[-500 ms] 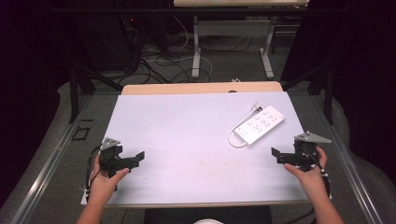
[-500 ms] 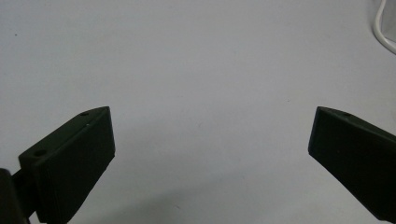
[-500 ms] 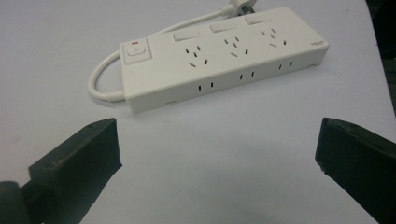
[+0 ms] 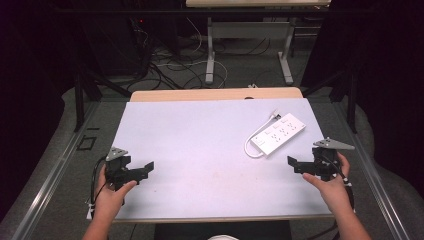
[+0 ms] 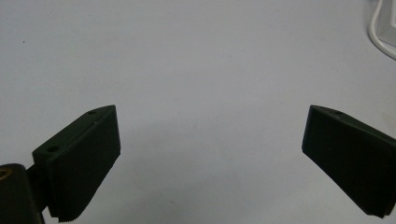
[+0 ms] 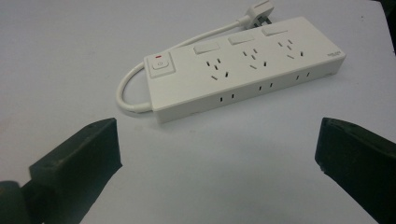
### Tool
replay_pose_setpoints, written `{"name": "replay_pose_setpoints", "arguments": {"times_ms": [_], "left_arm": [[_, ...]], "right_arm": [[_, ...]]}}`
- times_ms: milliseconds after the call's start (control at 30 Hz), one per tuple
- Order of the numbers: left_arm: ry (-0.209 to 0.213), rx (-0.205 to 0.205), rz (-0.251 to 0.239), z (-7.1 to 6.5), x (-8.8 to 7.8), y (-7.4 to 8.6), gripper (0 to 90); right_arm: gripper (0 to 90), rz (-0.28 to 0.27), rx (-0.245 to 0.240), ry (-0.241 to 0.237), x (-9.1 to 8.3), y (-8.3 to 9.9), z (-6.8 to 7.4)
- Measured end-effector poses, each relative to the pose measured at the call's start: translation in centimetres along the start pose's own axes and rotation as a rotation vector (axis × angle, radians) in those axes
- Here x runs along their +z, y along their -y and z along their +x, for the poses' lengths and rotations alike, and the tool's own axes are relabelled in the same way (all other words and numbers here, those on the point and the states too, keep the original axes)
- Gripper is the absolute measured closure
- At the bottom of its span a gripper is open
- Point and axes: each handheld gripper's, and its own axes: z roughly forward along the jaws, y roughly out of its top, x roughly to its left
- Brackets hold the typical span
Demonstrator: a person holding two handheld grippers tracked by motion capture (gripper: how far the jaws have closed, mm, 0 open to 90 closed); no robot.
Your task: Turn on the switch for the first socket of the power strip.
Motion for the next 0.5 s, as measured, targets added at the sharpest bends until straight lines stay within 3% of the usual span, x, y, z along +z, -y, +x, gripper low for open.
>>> {"name": "replay_pose_setpoints", "arguments": {"times_ms": [67, 167, 500], "left_arm": [[-0.005, 0.001, -0.008, -0.1, 0.0, 0.0, 4.1], [-0.003, 0.012, 0.019, -0.1, -0.1, -0.1, 4.1], [-0.016, 0.016, -0.002, -0.2, -0.1, 0.1, 4.1]], "right_arm": [[0.0, 0.004, -0.015, 0.002, 0.0, -0.3, 0.1], [0.0, 0.003, -0.036, 0.001, 0.0, -0.9, 0.2], [0.0, 0.027, -0.071, -0.010, -0.3, -3.2, 0.7]]}}
